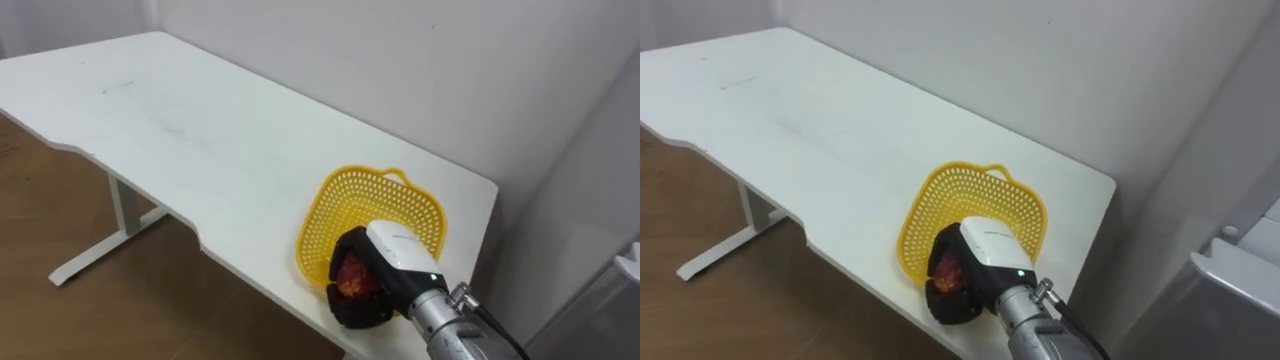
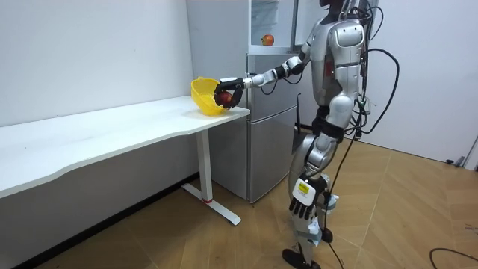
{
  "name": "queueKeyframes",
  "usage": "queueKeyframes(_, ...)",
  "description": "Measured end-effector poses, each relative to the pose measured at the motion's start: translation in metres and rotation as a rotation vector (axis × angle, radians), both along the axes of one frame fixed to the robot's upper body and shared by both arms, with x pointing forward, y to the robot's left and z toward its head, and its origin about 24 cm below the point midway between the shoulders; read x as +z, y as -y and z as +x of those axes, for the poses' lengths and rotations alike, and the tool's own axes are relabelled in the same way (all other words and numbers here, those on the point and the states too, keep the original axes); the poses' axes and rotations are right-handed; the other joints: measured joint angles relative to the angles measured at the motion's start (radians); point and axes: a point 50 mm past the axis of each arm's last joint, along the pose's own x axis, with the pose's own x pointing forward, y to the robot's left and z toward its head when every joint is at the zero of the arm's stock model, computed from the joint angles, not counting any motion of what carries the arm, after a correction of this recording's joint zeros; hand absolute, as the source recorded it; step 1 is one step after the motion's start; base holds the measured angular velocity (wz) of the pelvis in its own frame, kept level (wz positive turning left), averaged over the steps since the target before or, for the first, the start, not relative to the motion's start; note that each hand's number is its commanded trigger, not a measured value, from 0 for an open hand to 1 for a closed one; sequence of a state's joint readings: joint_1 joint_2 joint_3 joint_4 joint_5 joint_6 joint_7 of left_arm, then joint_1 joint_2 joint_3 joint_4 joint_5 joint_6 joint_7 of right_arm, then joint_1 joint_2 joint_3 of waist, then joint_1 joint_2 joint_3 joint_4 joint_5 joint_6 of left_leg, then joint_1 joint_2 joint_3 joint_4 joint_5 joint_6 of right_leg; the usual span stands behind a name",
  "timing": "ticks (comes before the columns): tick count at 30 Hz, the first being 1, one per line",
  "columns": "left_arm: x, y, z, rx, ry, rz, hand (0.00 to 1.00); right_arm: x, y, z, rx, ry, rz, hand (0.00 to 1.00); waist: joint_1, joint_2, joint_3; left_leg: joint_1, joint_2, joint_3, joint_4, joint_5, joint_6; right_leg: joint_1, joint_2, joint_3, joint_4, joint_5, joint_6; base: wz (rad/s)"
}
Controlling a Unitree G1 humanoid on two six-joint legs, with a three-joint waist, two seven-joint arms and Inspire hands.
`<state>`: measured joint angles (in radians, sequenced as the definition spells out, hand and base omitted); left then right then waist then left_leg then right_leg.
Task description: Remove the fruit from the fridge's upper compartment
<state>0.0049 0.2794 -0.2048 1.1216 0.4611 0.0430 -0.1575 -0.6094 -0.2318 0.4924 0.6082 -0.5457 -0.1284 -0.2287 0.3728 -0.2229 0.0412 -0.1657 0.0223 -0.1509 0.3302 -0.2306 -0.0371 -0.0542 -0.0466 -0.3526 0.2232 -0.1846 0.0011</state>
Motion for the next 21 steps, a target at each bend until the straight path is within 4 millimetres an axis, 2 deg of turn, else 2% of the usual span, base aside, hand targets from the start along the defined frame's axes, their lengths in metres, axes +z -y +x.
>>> queueKeyframes(15,0.0,0.0,0.001,-0.023,0.011,0.02,0.0,0.003,0.001,0.0,-0.013,0.012,0.039,1.0,0.004,0.002,0.0006,-0.006,0.0,-0.004,-0.002,0.0,0.0,0.0,0.0,-0.008,0.0,0.002,-0.002,0.01)
queueKeyframes(21,0.0,-0.001,-0.003,-0.014,0.012,0.031,0.0,0.02,-0.009,-0.002,0.028,0.08,0.069,1.0,-0.007,0.009,0.0005,-0.004,0.0,-0.002,0.005,0.0,0.0,0.0,0.0,-0.006,0.0,0.002,-0.002,0.0)
